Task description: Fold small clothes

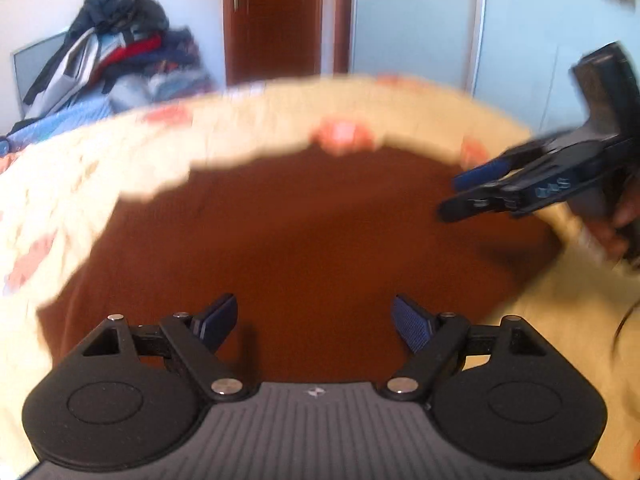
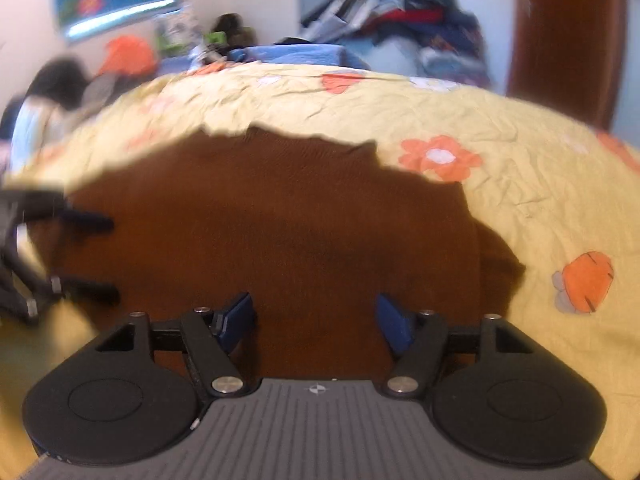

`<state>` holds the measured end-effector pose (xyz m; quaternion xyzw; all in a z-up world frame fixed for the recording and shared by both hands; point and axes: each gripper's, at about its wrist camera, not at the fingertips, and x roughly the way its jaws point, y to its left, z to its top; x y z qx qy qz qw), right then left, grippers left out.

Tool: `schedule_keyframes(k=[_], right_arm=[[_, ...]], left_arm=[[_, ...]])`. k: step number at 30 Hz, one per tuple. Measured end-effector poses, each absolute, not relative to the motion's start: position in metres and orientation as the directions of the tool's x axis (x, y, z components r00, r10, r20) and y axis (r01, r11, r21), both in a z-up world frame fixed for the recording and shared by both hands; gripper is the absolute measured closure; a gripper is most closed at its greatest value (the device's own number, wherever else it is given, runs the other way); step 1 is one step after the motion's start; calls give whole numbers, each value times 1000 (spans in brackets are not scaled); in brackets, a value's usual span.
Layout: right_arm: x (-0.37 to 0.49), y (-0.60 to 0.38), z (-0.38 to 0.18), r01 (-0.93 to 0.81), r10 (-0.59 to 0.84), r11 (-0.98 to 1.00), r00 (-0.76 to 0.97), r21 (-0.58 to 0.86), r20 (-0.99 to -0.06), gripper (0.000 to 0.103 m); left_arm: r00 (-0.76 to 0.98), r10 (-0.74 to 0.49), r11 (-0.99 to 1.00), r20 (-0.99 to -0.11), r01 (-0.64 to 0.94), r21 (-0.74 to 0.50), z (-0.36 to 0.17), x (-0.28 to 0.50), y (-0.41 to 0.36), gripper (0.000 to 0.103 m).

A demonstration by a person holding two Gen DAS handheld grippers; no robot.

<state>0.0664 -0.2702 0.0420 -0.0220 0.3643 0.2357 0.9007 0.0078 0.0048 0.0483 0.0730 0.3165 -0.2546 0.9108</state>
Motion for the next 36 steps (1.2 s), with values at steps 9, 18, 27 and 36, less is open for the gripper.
schedule_keyframes(k=[9,18,27,36], right_arm=[[159,-241,24,-334,287,939,642,78,-710,2],[142,-256,34,-345,321,933,668,102,-672,4],[174,-246,3,-345,273,938,697,23,-663,0],[167,-234,23,-285,210,958,719,-6,-663,1]], left_arm=[[681,-360,900,-638,434,-43,9,73,10,13],[719,-349,908,-601,419,-27,51,93,16,12],[682,-258,947,-685,320,-37,11,179,28,4],[700,-211,953,-682,301,14,14,175,20,2]])
